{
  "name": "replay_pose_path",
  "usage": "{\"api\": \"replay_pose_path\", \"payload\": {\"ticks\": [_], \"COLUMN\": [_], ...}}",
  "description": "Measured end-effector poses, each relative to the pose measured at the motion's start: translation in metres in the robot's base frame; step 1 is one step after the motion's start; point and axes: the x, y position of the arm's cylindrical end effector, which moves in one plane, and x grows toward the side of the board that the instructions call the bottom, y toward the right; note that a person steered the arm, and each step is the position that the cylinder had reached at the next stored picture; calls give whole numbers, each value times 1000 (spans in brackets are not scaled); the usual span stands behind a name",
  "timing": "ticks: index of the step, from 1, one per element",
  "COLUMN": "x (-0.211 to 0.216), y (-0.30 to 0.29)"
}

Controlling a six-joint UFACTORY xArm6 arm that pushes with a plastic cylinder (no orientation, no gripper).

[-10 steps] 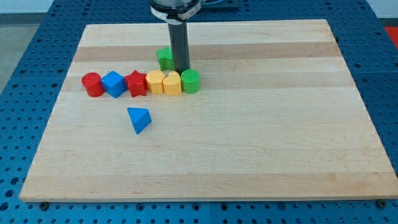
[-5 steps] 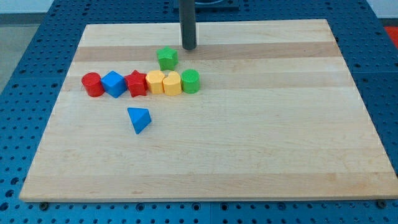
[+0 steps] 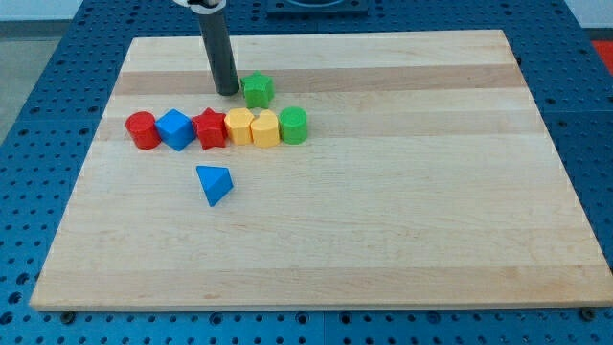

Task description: Move green star towards center

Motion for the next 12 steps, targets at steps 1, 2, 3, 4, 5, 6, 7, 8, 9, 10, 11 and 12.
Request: {"api": "replay_pose_path", "payload": {"ticks": [1,2,3,4,5,6,7,8,9,10,11,12], "x": [1,1,-1,-1,-7,-14,-20,-21,-21,-18,-12,-4], "y": [19,56,79,98,110,125,142,160,175,192,195,192]}}
